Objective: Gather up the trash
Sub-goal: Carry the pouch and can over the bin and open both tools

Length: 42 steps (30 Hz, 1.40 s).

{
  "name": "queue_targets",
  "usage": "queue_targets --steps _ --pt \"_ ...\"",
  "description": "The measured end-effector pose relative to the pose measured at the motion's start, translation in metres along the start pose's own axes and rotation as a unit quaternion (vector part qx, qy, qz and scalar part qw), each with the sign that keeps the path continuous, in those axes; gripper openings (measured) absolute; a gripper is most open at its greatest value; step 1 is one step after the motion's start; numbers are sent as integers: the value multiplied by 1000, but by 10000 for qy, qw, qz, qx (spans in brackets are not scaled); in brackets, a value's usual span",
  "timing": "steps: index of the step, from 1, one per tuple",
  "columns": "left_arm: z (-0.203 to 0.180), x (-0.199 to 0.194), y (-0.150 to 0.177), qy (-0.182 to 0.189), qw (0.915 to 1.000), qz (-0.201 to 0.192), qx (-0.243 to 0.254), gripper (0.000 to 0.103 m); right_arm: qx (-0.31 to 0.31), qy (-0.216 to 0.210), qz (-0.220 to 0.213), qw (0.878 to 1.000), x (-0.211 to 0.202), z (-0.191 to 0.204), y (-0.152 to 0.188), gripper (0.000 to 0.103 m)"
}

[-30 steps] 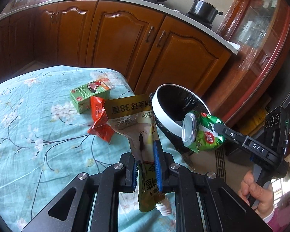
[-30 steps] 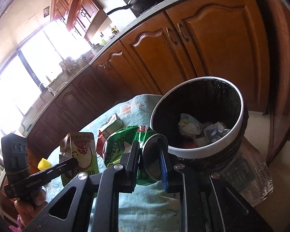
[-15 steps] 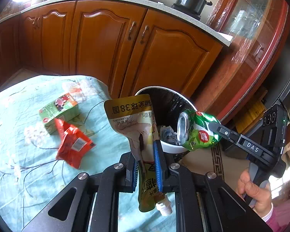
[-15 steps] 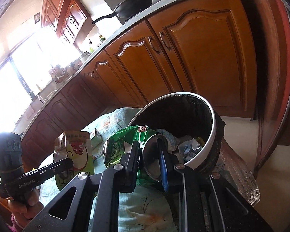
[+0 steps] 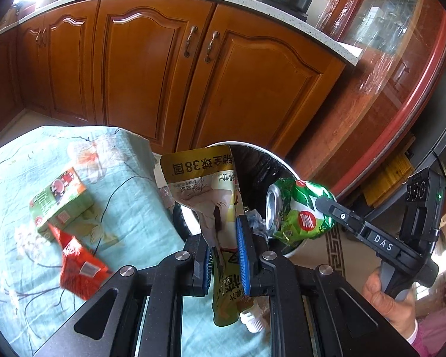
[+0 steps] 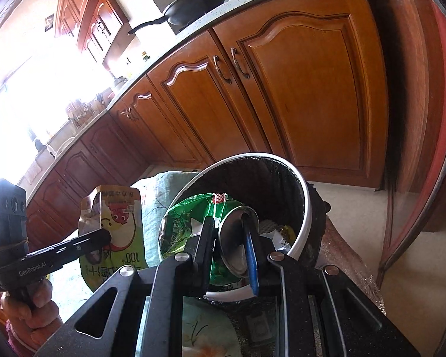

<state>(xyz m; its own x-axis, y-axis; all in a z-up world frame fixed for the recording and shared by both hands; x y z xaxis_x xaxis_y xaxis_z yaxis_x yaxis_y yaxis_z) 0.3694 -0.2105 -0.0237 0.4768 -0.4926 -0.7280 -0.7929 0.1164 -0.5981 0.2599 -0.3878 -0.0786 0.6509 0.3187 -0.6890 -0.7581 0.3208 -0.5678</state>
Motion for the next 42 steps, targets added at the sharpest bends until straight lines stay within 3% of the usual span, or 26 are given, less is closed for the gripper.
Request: queue_targets --steps 23,24,26,28,35,37,39,42 --pt "-14 59 -22 -96 9983 569 -67 18 -9 349 305 9989 33 -30 -19 20" --pt "-13 58 -21 -113 9982 585 -98 20 35 337 328 9989 35 -31 -20 23" --pt "-12 61 -22 -113 9979 607 -180 36 91 310 365 9988 37 -34 -20 25" --pt "-12 60 -22 -115 9981 561 -223 44 143 283 384 9988 38 -36 -21 30" --pt "-10 52 -12 -64 9984 493 -259 45 243 205 301 9990 31 -34 -19 48" --pt "-7 45 -6 -49 9986 463 -263 47 268 147 278 9991 27 -30 -15 64" --pt "-5 37 0 -46 9988 418 -265 48 285 82 241 9993 23 -26 -12 73" --pt "-2 21 11 -12 9991 306 -297 48 268 -33 171 9995 16 -15 -6 78"
Point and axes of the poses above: each gripper's, at about its wrist camera, not at the fingertips, and x roughly the way its jaws point, z to its left, y to its underside, the point moved 6 cm from there along x, roughly the way its jaws point, and after that the axes turned 1 degree about z, right-handed, at the moved point
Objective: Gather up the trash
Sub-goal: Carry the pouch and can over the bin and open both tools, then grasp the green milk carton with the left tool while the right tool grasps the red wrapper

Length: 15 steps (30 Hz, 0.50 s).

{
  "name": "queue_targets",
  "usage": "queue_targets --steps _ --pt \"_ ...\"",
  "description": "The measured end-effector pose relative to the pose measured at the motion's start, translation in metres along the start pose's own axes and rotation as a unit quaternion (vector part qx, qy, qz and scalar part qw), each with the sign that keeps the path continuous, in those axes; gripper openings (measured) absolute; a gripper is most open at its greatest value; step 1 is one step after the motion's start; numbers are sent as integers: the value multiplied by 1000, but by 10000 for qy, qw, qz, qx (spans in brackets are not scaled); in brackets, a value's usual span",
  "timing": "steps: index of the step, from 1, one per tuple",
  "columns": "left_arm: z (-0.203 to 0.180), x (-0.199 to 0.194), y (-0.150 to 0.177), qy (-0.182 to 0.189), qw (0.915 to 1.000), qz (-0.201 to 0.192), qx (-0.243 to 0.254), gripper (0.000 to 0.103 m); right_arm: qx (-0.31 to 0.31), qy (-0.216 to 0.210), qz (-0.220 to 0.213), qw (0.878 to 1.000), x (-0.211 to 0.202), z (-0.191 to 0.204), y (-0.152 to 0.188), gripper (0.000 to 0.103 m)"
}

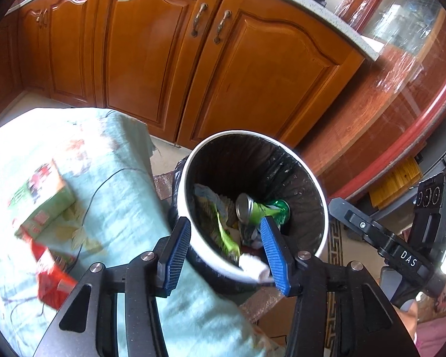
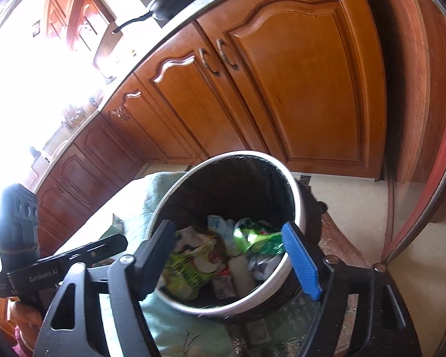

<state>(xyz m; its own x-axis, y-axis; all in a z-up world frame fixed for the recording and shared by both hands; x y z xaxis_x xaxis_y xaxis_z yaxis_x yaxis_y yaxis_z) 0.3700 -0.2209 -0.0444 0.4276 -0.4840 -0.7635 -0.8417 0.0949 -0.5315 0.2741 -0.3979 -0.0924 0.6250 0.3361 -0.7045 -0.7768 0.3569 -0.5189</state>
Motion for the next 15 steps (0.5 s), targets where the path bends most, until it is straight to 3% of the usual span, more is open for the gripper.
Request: queue_targets --steps 8,15 --pt "20 -53 31 -58 9992 -381 -49 52 -58 -259 -83 9996 -14 31 23 82" --pt "54 -93 56 -175 9975 -564 -388 52 -49 -429 28 9991 -18 51 46 82"
Point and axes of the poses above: each gripper's, at about its wrist camera, not at the fingertips, and x roughly the way its jaws point, z to its left, y to its underside, the point moved 6 cm from there along x, roughly the way its jaws point, and after that the axes turned 1 degree about z, right-handed, at the moved point
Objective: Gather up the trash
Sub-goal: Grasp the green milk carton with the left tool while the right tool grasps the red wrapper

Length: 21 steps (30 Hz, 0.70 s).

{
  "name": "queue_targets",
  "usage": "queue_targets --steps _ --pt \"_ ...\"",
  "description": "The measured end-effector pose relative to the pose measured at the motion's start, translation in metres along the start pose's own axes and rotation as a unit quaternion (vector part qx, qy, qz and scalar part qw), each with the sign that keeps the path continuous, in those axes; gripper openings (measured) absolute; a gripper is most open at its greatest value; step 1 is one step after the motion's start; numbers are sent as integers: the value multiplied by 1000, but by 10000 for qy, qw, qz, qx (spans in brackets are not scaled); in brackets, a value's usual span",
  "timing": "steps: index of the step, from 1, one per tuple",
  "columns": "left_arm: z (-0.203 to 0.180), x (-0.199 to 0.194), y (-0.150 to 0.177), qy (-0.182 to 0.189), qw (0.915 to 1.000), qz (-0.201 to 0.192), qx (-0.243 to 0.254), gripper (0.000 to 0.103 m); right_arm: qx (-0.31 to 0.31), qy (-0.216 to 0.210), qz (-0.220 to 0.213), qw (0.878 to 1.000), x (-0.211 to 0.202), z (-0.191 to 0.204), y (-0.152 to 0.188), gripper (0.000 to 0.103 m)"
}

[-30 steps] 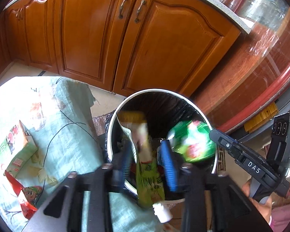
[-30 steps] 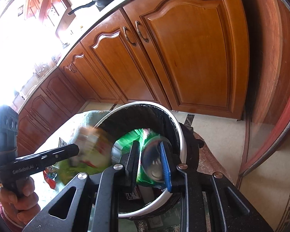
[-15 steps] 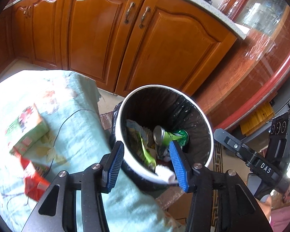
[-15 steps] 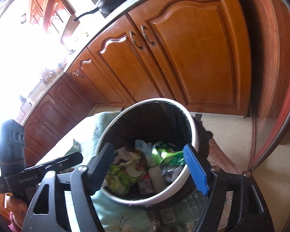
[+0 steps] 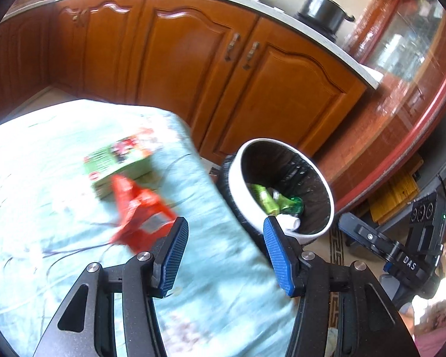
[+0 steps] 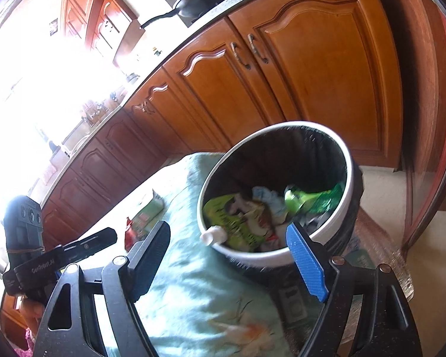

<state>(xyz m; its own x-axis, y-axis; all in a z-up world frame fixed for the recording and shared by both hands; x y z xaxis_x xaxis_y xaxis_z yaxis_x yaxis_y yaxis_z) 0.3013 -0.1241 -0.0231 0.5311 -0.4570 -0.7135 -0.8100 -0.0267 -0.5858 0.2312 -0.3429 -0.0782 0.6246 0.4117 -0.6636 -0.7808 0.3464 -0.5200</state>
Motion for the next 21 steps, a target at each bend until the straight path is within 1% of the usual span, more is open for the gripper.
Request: queue_targets --steps 3,6,10,15,17,21 --pt "19 -15 8 -103 9999 -60 -121 52 -32 -78 60 9999 1 11 11 82" --pt "36 -30 14 -248 9995 -134 -142 53 -112 -168 108 9997 3 23 20 82" --pt "59 -44 21 -436 9986 -146 -243 53 -225 -249 248 9991 13 38 31 82" --pt "84 -51 22 -598 9974 -139 -384 53 -338 -335 411 9980 26 54 40 82" --pt "91 -50 21 -645 9972 -93 -354 55 -398 -374 471 9974 32 60 42 82" --pt "104 -46 21 -783 9966 -32 -257 56 -531 -460 573 9959 40 74 46 82"
Point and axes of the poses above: each gripper's, at about its wrist camera, not at the fingertips, and x roughly the way its jaws point, z to its left, y to its underside, the point moved 6 cm from there along x, roughly the way its jaws point, and after that the axes turned 1 degree about z, right-handed, at the moved point
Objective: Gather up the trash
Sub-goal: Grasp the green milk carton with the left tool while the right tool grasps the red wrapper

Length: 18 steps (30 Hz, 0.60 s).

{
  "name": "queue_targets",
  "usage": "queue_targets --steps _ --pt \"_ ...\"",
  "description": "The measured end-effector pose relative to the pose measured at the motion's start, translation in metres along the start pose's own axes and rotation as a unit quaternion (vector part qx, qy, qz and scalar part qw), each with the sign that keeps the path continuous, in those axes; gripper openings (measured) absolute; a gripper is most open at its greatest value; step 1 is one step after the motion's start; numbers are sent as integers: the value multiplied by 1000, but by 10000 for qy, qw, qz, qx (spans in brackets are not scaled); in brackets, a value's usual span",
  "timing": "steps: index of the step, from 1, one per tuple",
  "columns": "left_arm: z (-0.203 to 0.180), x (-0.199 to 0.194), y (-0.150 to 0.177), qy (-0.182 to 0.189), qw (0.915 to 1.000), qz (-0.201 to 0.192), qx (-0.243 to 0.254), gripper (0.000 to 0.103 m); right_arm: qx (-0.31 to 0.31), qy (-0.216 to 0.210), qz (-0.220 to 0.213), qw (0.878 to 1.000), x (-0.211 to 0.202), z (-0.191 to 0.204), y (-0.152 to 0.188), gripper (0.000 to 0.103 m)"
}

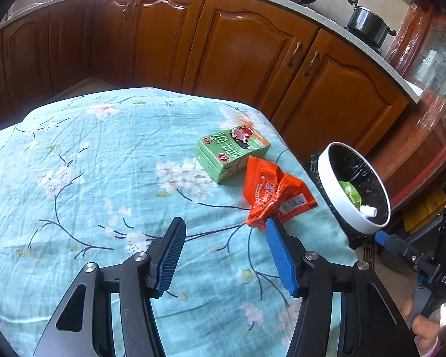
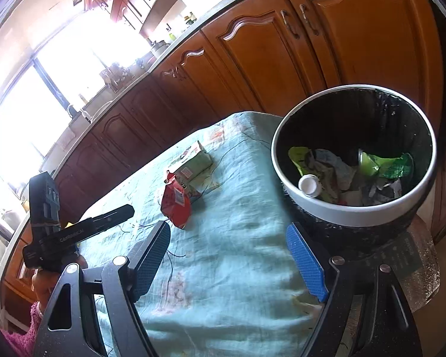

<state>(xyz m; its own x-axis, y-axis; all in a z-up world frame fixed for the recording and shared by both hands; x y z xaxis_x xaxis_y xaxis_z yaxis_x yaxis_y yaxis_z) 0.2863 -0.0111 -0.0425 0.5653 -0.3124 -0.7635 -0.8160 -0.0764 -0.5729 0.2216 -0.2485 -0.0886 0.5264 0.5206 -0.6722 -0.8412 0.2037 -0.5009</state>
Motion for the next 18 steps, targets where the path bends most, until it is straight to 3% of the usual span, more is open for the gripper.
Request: queue_targets --steps 11,17,18 --pt "14 24 -8 -49 9988 96 470 58 -277 -392 258 9985 47 30 -11 80" --pt "15 40 -21 24 9971 111 755 63 -519 -417 532 9964 84 40 -22 69" --pt "15 43 -25 -4 9966 86 823 64 -533 -441 586 9959 91 41 -23 63"
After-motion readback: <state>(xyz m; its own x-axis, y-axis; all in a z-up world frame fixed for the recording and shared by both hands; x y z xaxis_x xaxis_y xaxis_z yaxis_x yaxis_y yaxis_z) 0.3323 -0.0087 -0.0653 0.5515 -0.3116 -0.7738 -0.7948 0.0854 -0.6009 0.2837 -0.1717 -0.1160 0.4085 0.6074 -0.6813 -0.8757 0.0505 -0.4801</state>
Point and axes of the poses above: each gripper's, at about its wrist camera, not at the fingertips, and x roughly the way its jaws point, z to its left, y to its underside, the point moved 6 cm from there along x, roughly the way its jaws point, and after that the axes turned 1 degree about z, right-handed, at the moved point
